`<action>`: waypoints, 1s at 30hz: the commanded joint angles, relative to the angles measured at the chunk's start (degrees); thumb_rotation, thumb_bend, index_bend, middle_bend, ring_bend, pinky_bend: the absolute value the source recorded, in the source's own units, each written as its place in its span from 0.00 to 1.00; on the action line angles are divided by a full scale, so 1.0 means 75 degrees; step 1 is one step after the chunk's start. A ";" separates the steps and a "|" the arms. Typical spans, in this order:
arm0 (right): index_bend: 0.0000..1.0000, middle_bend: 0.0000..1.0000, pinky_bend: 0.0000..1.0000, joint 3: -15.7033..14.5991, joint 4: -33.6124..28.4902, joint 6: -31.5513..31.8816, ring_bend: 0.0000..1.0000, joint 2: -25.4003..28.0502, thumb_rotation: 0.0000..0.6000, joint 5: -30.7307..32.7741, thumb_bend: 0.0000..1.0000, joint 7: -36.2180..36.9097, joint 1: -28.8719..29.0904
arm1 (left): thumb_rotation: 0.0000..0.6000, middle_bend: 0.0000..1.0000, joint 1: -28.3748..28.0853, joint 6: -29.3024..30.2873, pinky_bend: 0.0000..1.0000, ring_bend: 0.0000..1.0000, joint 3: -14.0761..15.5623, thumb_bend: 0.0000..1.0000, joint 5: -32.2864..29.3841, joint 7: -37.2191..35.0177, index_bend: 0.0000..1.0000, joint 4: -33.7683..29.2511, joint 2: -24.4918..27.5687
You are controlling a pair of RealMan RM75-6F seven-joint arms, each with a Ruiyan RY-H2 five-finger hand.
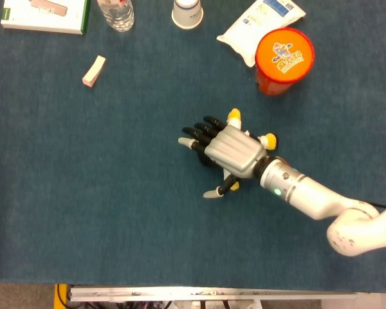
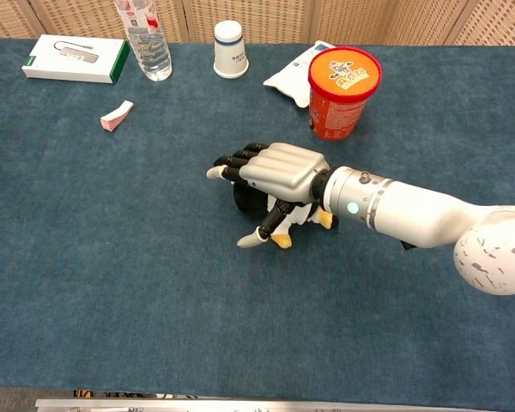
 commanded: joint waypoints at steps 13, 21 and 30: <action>0.00 0.00 0.00 -0.0127 -0.0810 0.1128 0.00 0.0697 0.41 -0.0828 0.00 0.0438 -0.0586 | 1.00 0.28 -0.0018 0.0051 0.15 0.26 0.0012 0.25 0.0145 -0.0064 0.13 0.0033 -0.0056; 0.00 0.00 0.00 -0.0320 -0.1672 0.2489 0.00 0.2130 0.47 -0.1676 0.00 0.0997 -0.1472 | 1.00 0.28 -0.0007 0.0113 0.15 0.26 -0.0013 0.25 0.0176 -0.0187 0.13 0.0117 -0.0056; 0.00 0.00 0.00 -0.0650 -0.2243 0.4397 0.00 0.3623 1.00 -0.2186 0.00 0.1004 -0.2898 | 1.00 0.28 -0.0113 0.0161 0.15 0.26 -0.0106 0.25 0.0315 -0.0232 0.13 0.0194 -0.0139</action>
